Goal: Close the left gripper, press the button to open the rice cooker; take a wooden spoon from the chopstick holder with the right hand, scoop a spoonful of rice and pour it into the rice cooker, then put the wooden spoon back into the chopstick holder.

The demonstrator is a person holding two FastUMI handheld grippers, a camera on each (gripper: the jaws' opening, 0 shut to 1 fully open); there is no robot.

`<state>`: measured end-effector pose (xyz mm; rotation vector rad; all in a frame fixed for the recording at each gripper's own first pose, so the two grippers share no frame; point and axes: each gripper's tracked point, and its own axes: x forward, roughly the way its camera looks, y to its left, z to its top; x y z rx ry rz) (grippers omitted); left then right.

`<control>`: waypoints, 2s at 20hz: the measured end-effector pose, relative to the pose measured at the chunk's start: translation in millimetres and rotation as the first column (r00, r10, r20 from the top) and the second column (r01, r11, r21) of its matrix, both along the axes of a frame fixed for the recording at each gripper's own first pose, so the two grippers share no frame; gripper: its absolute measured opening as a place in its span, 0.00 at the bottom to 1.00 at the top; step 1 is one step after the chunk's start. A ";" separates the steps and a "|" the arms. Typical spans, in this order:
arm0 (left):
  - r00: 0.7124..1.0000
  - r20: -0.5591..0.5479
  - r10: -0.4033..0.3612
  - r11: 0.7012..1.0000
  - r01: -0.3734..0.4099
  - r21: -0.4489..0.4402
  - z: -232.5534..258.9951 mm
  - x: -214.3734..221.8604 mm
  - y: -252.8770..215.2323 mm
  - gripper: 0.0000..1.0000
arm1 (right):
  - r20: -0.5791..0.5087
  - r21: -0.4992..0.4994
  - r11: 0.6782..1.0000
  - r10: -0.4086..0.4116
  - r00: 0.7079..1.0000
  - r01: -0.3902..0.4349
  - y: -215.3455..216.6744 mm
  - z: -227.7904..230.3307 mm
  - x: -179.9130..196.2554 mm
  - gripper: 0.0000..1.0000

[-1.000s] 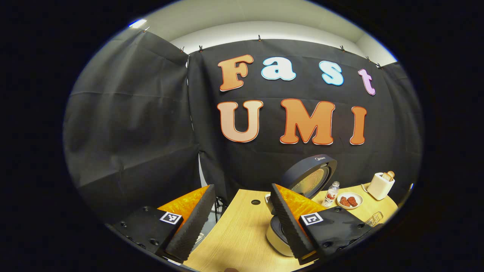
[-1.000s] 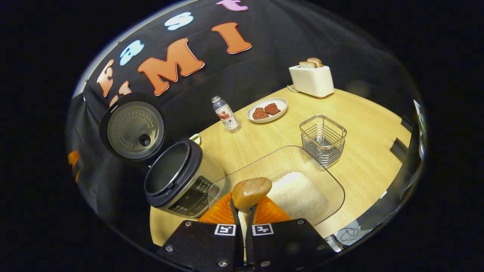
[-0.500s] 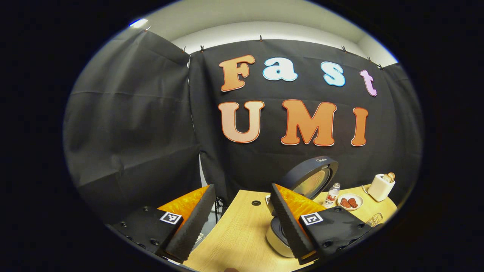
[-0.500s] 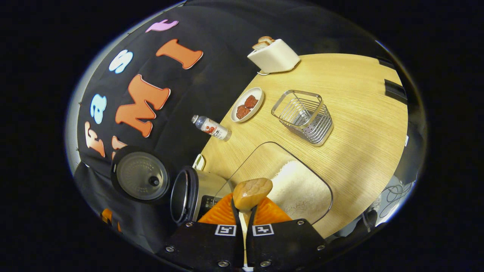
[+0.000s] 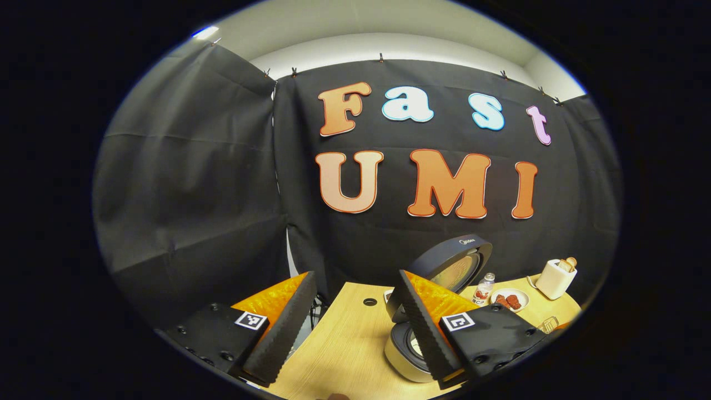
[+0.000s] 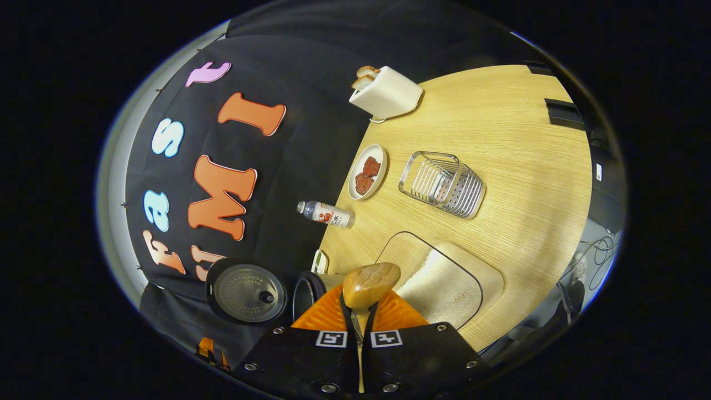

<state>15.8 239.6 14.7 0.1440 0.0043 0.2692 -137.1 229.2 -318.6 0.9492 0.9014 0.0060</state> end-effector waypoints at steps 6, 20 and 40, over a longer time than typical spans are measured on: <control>1.000 0.001 0.008 1.000 -0.008 0.001 -0.9 0.9 4.9 0.99 | 0.003 0.059 0.998 -0.027 1.000 0.027 3.2 28.0 5.7 0.01; 1.000 -0.030 0.010 0.999 -0.012 -0.050 -17.0 -6.6 9.7 1.00 | 0.131 0.184 0.978 0.072 0.989 -0.096 103.0 111.4 57.6 0.01; 0.999 -0.014 0.039 0.999 -0.039 -0.033 -3.4 -19.3 41.5 1.00 | 0.319 -0.116 0.954 0.301 0.899 -0.278 202.6 133.1 120.0 0.01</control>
